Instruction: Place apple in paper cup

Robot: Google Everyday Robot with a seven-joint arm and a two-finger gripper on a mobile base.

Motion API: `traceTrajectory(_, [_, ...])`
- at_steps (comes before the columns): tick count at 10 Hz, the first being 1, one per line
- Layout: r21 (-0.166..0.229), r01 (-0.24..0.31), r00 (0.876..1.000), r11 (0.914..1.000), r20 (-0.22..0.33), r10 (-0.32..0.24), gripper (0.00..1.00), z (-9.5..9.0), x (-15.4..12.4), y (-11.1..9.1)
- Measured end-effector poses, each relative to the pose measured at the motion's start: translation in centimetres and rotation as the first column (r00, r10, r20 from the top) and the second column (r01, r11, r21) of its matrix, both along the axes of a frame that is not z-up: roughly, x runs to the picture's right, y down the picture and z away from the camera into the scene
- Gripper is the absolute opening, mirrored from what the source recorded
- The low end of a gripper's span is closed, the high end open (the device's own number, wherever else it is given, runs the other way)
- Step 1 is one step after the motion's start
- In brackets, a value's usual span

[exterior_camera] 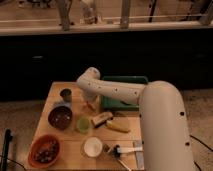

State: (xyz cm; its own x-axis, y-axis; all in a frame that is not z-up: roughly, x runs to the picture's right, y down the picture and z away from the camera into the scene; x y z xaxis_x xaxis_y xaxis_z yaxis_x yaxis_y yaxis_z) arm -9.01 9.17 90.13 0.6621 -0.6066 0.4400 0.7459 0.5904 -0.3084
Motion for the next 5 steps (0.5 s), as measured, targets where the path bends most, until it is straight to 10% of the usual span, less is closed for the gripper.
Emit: traceTrajectory(5, [0.055, 0.041, 0.998, 0.9977, 0.05, -0.043, 0.0, -3.4, -0.9, -2.1])
